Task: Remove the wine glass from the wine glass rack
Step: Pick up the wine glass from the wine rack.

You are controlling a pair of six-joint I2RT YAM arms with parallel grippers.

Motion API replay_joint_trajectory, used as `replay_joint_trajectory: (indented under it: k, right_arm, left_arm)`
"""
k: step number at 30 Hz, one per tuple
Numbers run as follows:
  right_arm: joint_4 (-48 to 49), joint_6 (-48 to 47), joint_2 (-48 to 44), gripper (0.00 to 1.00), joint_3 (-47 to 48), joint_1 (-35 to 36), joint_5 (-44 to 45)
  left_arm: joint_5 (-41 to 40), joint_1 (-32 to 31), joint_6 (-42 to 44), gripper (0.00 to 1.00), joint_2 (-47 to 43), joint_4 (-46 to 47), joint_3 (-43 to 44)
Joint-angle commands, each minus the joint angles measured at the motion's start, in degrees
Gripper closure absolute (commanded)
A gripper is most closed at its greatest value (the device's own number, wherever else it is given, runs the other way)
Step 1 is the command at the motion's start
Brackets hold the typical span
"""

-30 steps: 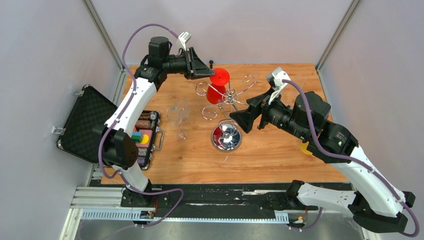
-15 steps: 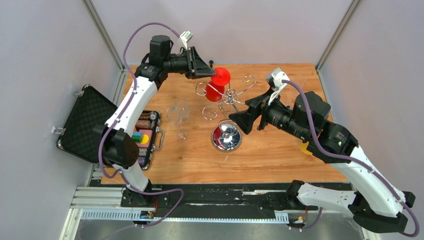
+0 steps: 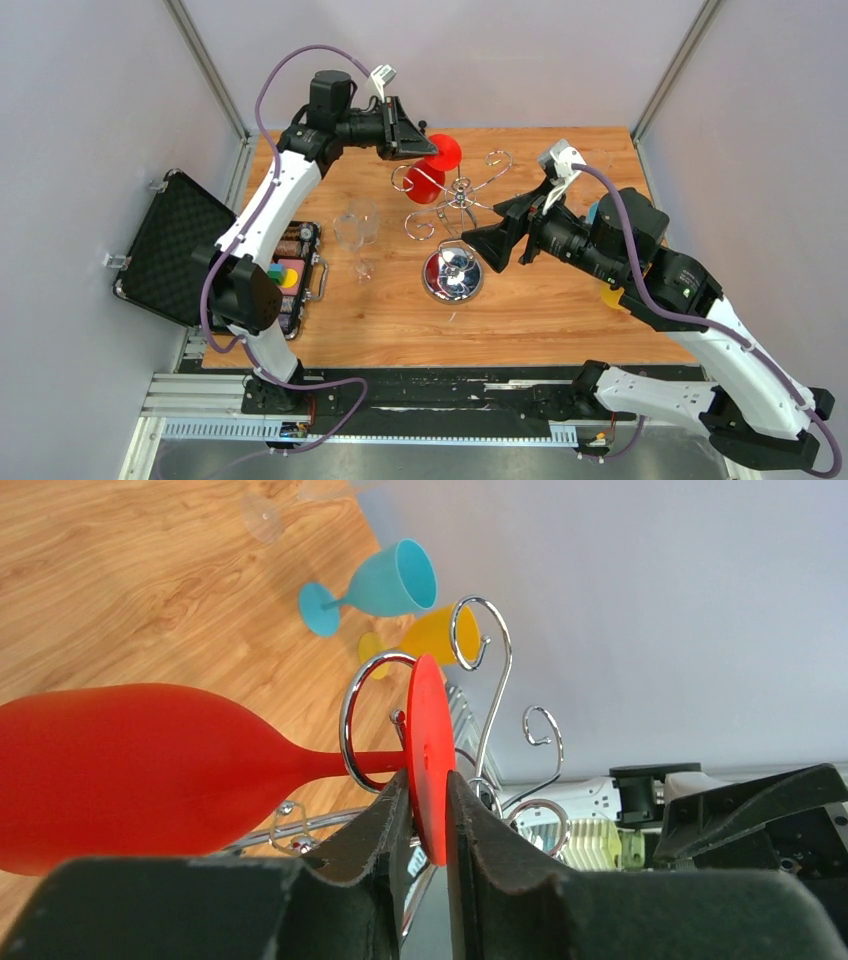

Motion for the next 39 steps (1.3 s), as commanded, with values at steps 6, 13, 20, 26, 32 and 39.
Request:
replay_joint_trajectory:
  k: [6, 13, 20, 26, 32, 39]
  right_arm:
    - [1.1, 1.2, -1.1, 0.19, -0.1, -0.3, -0.3]
    - [1.0, 1.2, -1.2, 0.19, -0.1, -0.2, -0.2]
    - [1.0, 1.1, -0.8, 0.19, 0.3, -0.3, -0.2]
    - [1.0, 1.1, -0.4, 0.19, 0.7, -0.2, -0.4]
    - [1.0, 1.4, -0.2, 0.19, 0.8, -0.3, -0.4]
    - [0.9, 1.4, -0.1, 0.19, 1.2, -0.2, -0.4]
  left_arm:
    - [-0.2, -1.0, 1.9, 0.92, 0.6, -2.0, 4.0]
    - [-1.3, -1.0, 1.1, 1.00, 0.1, -2.4, 4.3]
    - [-2.3, -0.2, -2.9, 1.00, -1.4, -1.0, 2.8]
    - [-2.6, 1.1, -6.6, 1.00, -3.0, 1.3, 1.1]
    - [-2.8, 2.0, -10.0, 1.00, -3.8, 3.1, -0.6]
    - [-3.5, 2.5, -12.2, 1.00, -4.1, 5.3, -1.2]
